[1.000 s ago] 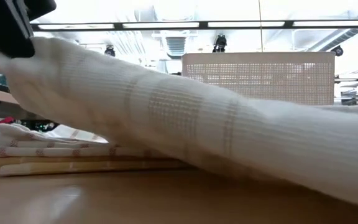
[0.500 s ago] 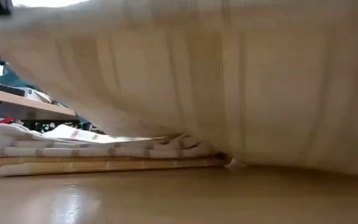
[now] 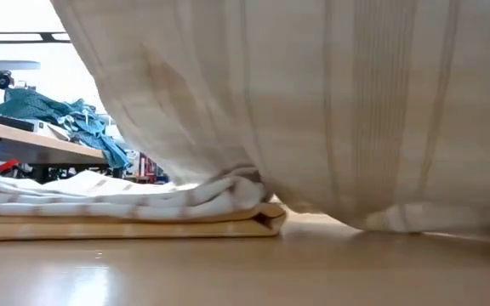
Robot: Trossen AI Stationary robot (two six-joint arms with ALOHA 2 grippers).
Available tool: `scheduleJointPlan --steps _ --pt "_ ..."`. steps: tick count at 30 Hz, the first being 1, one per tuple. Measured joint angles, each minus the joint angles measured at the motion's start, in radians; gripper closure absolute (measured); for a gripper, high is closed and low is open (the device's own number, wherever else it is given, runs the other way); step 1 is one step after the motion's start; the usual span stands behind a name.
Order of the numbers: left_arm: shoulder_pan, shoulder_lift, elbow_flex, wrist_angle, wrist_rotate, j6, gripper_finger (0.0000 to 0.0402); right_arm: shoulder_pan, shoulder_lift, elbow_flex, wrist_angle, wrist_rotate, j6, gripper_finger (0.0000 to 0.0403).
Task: Fold towel
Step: Fold the light gray patterned towel
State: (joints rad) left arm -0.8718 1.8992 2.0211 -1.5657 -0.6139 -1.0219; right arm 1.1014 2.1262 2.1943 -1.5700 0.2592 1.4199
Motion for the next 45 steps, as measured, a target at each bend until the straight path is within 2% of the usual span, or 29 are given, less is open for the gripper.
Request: scheduleJointPlan --steps 8,13,16,19,25,29,33,40,45 --pt "-0.009 0.000 0.172 -0.007 0.000 0.103 0.0401 0.003 -0.119 0.009 -0.002 0.039 -0.003 0.0403" --pt "-0.012 -0.002 0.230 -0.006 -0.006 0.143 0.0401 0.024 -0.223 0.009 -0.002 0.154 -0.031 0.0403" --pt "-0.012 -0.008 0.237 -0.006 -0.013 0.170 0.0401 0.032 -0.295 0.009 -0.002 0.262 -0.069 0.0403" --pt "-0.011 -0.019 0.236 -0.006 -0.020 0.172 0.0401 0.033 -0.350 0.009 -0.002 0.314 -0.100 0.0403" --pt "-0.062 -0.039 0.236 -0.006 -0.025 0.099 0.0401 0.057 -0.400 0.009 -0.002 0.282 -0.081 0.0403" --pt "-0.118 -0.040 0.236 -0.002 0.020 0.013 0.0401 0.083 -0.381 0.005 0.001 0.219 -0.026 0.0403" --pt "-0.173 -0.040 0.241 0.006 0.030 -0.061 0.0401 0.107 -0.344 0.004 0.005 0.221 0.001 0.0403" --pt "-0.196 -0.068 0.243 -0.002 -0.041 -0.037 0.0401 0.107 -0.311 0.002 0.002 0.223 -0.028 0.0403" --pt "-0.188 -0.111 0.243 -0.006 -0.147 0.037 0.0401 0.103 -0.309 -0.003 -0.001 0.218 -0.036 0.0403"
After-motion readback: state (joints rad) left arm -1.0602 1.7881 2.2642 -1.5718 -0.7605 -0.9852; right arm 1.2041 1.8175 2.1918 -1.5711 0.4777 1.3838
